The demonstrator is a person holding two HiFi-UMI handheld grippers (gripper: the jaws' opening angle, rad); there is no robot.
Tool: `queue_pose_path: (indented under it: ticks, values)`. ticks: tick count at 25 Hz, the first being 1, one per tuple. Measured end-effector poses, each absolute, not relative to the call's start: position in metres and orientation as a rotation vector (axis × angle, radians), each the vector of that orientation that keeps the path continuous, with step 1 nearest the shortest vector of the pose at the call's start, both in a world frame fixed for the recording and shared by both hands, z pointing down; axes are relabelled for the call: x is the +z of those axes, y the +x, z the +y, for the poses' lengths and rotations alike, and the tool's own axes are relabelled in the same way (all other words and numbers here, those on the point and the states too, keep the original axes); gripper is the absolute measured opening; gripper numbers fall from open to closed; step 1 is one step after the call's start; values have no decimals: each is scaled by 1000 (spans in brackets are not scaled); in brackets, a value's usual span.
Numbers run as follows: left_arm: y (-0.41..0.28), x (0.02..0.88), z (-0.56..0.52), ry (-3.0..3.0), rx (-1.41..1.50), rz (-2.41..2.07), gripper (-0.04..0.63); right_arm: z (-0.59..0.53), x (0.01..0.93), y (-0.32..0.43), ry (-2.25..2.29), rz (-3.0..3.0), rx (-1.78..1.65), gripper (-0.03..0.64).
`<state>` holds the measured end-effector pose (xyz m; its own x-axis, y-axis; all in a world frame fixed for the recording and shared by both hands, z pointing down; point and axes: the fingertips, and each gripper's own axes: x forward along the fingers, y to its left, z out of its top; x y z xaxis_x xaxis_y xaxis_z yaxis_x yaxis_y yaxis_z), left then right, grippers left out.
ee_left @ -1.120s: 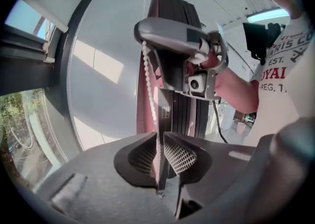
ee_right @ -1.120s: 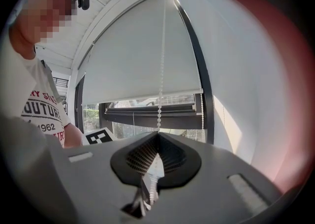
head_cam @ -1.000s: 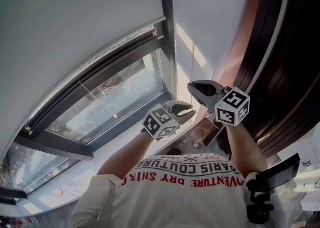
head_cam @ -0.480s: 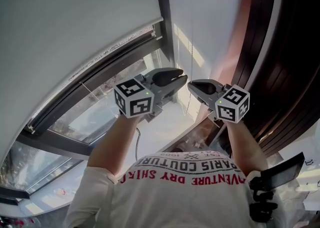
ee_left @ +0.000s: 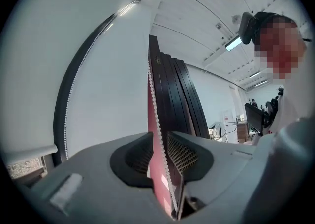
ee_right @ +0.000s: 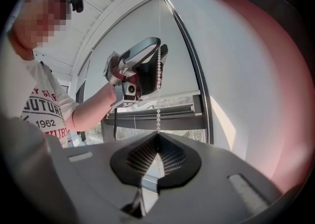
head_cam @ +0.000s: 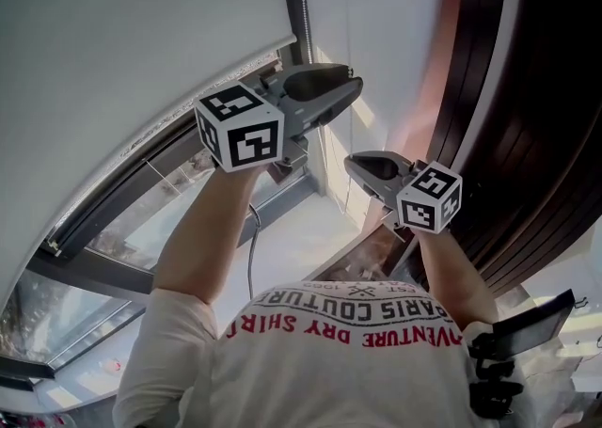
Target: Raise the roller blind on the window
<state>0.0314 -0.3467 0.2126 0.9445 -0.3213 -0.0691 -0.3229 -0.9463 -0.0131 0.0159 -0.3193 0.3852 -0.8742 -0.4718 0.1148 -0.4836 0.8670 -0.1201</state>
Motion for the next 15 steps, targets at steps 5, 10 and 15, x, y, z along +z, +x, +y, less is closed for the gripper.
queue_pose_path:
  ticks: [5, 10, 15]
  values:
    - [34, 214, -351, -3095, 108, 508, 25, -322, 389, 15, 773, -2946, 216, 6]
    - [38, 212, -351, -3138, 150, 462, 14, -323, 385, 19, 791, -2955, 223, 6]
    - [40, 212, -352, -3146, 123, 475, 5, -322, 385, 20, 798, -2955, 220, 6]
